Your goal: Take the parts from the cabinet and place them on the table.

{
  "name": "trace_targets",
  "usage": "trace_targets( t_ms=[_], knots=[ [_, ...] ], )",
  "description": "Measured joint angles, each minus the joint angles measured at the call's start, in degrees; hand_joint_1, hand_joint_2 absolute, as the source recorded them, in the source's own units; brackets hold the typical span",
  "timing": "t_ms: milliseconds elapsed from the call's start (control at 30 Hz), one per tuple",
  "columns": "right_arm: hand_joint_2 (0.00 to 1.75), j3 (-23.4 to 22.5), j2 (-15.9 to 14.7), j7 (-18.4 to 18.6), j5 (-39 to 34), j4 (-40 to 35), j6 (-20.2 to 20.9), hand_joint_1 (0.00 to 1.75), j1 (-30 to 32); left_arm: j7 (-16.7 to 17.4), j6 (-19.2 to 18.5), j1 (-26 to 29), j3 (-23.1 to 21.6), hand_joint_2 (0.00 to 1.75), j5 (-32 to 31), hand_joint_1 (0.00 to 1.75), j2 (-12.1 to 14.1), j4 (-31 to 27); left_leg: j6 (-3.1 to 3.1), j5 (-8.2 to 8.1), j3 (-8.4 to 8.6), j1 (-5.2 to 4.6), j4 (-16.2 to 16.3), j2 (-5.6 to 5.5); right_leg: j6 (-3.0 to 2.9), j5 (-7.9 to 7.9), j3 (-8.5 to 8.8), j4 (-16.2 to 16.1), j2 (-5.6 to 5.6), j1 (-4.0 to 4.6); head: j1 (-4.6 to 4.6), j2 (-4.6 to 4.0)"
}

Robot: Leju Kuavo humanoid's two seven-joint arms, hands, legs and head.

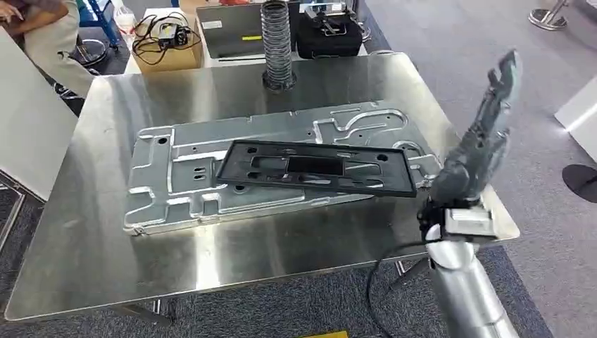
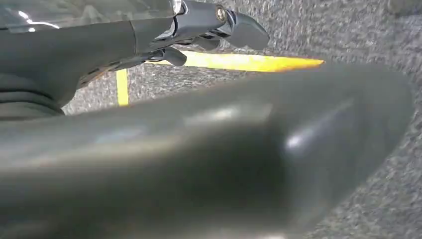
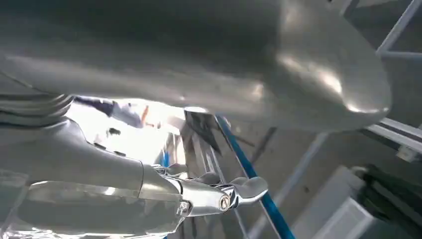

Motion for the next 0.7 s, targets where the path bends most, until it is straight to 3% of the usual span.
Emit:
trace_targets(
  t_ms=[67,100,133,167,200,267,300,367,433,467,500,567,600,633,667,700],
  knots=[
    [0.00,-0.3,-1.7,0.0,0.2,-2.1,-1.6,0.00,4.7,-0.2,0.2,-0.1,0.2,0.00,0.0,0.00,0.0,0.0,0.34,0.18,-0.37,-0.12,0.0,-0.02,0.42,-4.84,-3.88,9.4,0.02,-0.17,0.04,0.00],
    [0.00,-0.7,-2.2,0.0,0.3,-2.7,-1.9,0.00,7.0,-0.2,0.1,-0.1,0.2,0.00,0.0,0.00,0.0,0.0,0.44,0.28,-0.57,-0.19,0.0,-0.02,0.51,-6.13,-5.41,13.1,0.02,-0.22,0.04,0.00],
    [0.00,-1.1,-2.4,0.0,0.3,-3.1,-2.0,0.00,9.0,-0.1,0.0,-0.1,0.2,0.00,0.0,0.00,0.0,0.0,0.48,0.41,-0.78,-0.23,0.1,-0.01,0.50,-5.95,-5.60,13.9,0.02,-0.25,0.06,0.00],
    [0.00,-1.6,-2.7,0.0,0.3,-3.6,-2.2,0.00,10.7,0.0,-0.1,-0.1,0.2,0.00,0.0,0.00,0.0,0.0,0.42,0.55,-1.01,-0.26,0.2,-0.01,0.38,-4.51,-4.23,11.7,0.02,-0.25,0.06,0.00],
    [0.00,-1.9,-2.9,0.0,0.3,-4.2,-2.3,0.00,12.0,0.0,-0.1,-0.2,0.2,0.00,0.0,0.00,0.0,0.1,0.37,0.67,-1.22,-0.31,0.3,-0.01,0.15,-2.47,-1.72,7.3,0.01,-0.23,0.04,0.00],
    [0.00,-3.1,-3.2,0.0,0.7,-5.1,-2.4,0.00,14.4,0.0,-0.1,-0.3,0.2,0.00,0.0,0.00,0.0,0.1,0.14,1.00,-1.38,-0.38,0.4,-0.01,-0.78,0.82,4.89,-3.4,0.01,-0.01,0.06,0.00],
    [0.00,-4.1,-3.2,0.0,0.9,-5.5,-2.5,0.00,15.7,-0.1,-0.1,-0.3,0.2,0.00,0.0,0.00,-0.1,0.1,-0.19,1.17,-1.44,-0.71,0.4,-0.09,-0.91,0.66,5.29,-4.8,-0.06,0.40,-0.07,0.00],
    [0.00,-5.9,-3.2,0.0,0.9,-5.8,-2.5,0.00,18.0,-0.1,-0.1,-0.3,0.2,0.00,0.0,0.00,-0.1,0.1,-0.90,1.60,-1.53,-0.46,0.2,-0.07,-1.42,1.17,4.88,-4.8,-0.04,0.61,-0.02,0.00],
    [0.00,-7.4,-3.1,0.0,0.8,-5.9,-2.6,0.00,20.0,-0.2,-0.2,-0.2,0.3,0.00,0.0,0.00,-0.1,0.2,-1.75,2.46,-1.53,-0.69,-0.4,-0.13,-2.10,2.35,4.70,-5.6,-0.08,0.33,0.04,0.00],
    [0.00,-8.1,-3.1,0.0,0.8,-5.9,-2.5,0.00,20.8,-0.2,-0.2,-0.2,0.3,0.00,0.0,0.00,0.0,0.3,-1.88,1.09,-1.99,-0.48,0.5,-0.16,-2.28,3.20,4.52,-6.2,-0.43,-0.02,-0.05,0.00],
    [0.00,-8.6,-3.1,0.1,0.8,-6.0,-2.5,0.00,21.4,-0.2,-0.2,-0.2,0.4,0.00,0.0,0.00,0.0,0.3,-2.10,-1.80,-2.81,-0.51,2.7,-0.14,-2.74,3.67,3.97,-6.4,-0.40,-0.07,-0.13,0.00],
    [0.00,-9.3,-3.0,0.1,1.0,-6.0,-2.5,0.00,22.8,-0.3,-0.3,-0.2,0.5,0.00,0.0,0.00,0.1,0.3,-2.51,-7.96,-5.49,-0.32,11.7,-0.12,-2.85,4.59,2.60,-6.2,-0.39,0.04,-0.26,0.00],
    [0.00,-9.8,-2.8,0.1,1.2,-5.9,-2.5,0.00,23.5,-0.3,-0.3,-0.2,0.6,0.00,0.0,0.00,0.1,0.3,-2.65,-9.92,-6.31,-0.32,15.4,-0.12,-2.86,4.97,1.90,-6.1,-0.43,0.10,-0.31,0.00],
    [0.00,-10.3,-2.7,0.1,1.4,-5.9,-2.5,0.00,24.4,-0.3,-0.6,-0.2,0.6,0.00,0.0,0.00,0.1,0.5,-2.74,-10.59,-6.01,-0.31,16.9,-0.12,-2.78,5.42,1.15,-5.9,-0.43,0.12,-0.33,0.00],
    [0.00,-10.9,-2.4,0.1,1.6,-5.9,-2.5,0.00,25.1,-0.3,-0.8,-0.3,0.6,0.00,0.0,0.00,0.0,1.0,-2.72,-9.96,-4.18,-0.31,15.4,-0.11,-2.70,5.81,0.41,-5.6,-0.44,0.12,-0.29,0.00],
    [0.00,-11.3,-2.2,0.1,1.6,-5.9,-2.5,0.00,25.6,-0.3,-0.8,-0.3,0.6,0.00,0.0,0.00,0.0,1.3,-2.64,-8.46,-0.98,-0.31,11.1,-0.11,-2.60,6.10,-0.35,-5.2,-0.44,0.11,-0.31,0.00]
  ],
)
